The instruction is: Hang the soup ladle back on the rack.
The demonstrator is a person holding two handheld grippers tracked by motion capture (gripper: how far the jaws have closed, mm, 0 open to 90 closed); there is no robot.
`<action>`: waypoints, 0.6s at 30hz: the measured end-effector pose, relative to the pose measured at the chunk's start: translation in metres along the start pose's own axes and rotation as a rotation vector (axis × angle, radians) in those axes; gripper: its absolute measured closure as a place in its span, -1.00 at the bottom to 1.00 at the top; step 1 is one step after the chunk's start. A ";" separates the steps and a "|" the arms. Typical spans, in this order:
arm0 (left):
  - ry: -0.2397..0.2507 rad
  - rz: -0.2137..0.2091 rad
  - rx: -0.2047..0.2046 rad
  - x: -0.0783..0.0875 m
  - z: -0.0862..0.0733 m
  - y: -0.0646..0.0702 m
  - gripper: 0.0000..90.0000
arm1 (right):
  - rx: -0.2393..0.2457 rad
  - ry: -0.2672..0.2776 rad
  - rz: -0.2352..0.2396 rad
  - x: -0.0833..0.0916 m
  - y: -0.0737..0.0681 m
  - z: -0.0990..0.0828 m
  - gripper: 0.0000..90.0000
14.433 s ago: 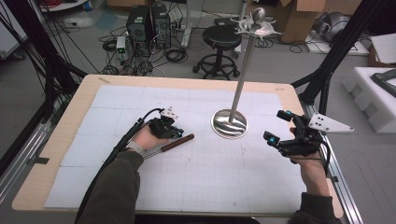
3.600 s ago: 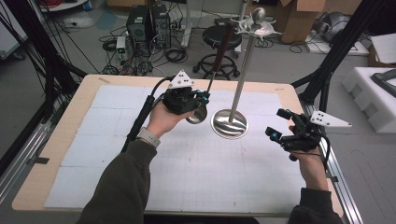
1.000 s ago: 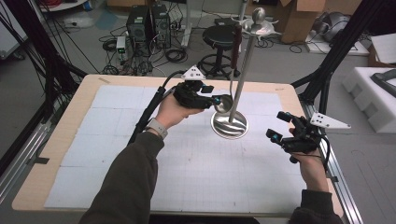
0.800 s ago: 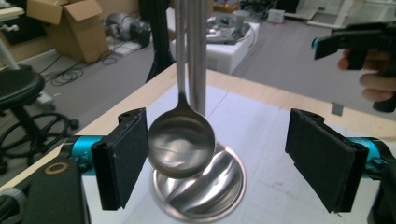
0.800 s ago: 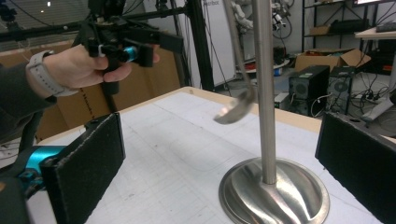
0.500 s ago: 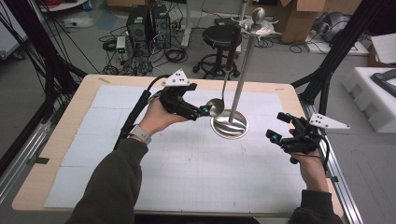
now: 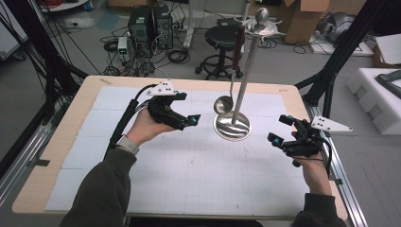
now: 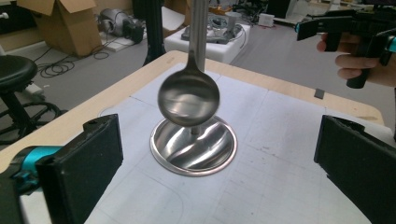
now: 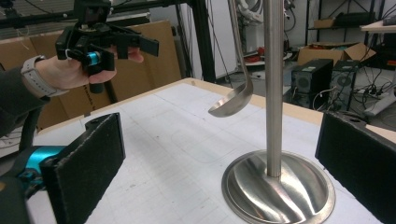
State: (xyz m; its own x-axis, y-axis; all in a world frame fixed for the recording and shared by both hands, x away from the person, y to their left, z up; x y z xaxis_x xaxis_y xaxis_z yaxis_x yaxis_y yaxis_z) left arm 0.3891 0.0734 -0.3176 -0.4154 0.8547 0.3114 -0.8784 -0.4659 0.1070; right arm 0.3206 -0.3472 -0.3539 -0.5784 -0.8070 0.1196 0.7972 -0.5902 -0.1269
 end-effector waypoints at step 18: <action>0.036 0.072 0.030 0.059 -0.040 -0.015 -0.96 | 0.009 -0.036 -0.004 -0.007 -0.002 -0.004 -0.99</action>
State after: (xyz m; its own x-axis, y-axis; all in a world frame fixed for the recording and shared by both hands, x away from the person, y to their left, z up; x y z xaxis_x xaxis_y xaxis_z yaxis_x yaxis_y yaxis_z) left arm 0.3680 0.1401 -0.3389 -0.4861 0.8262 0.2848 -0.8386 -0.5327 0.1141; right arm 0.3224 -0.3410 -0.3585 -0.5750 -0.8032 0.1559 0.7966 -0.5930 -0.1175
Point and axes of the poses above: each handheld gripper's, and its own axes: x roughly backward along the jaws, z roughly out of its top, y roughly to its right, the point moved 1 cm from there along -x, roughly forward along the jaws, and after that the axes turned 3 degrees about x, right-handed, at the moved point
